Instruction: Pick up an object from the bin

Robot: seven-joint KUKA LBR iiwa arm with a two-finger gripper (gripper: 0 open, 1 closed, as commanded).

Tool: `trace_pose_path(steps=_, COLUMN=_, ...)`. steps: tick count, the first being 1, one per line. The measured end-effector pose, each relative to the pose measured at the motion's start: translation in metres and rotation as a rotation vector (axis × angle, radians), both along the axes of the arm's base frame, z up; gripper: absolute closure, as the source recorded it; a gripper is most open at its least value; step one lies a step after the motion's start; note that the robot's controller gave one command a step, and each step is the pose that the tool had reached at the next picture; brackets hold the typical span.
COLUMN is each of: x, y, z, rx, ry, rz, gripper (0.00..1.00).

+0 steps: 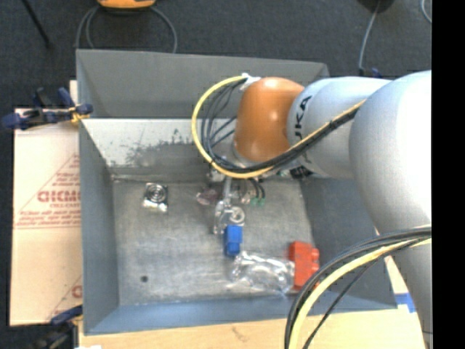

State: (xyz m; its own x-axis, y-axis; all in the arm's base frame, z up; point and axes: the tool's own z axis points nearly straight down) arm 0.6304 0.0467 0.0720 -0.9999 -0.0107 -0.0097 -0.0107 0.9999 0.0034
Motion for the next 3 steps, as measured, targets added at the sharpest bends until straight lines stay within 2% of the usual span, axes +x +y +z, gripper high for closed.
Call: trace_pose_path(steps=3, x=0.0067, y=0.0002, z=0.0063, rx=-0.001, ry=-0.001, rz=-0.007, gripper=0.0)
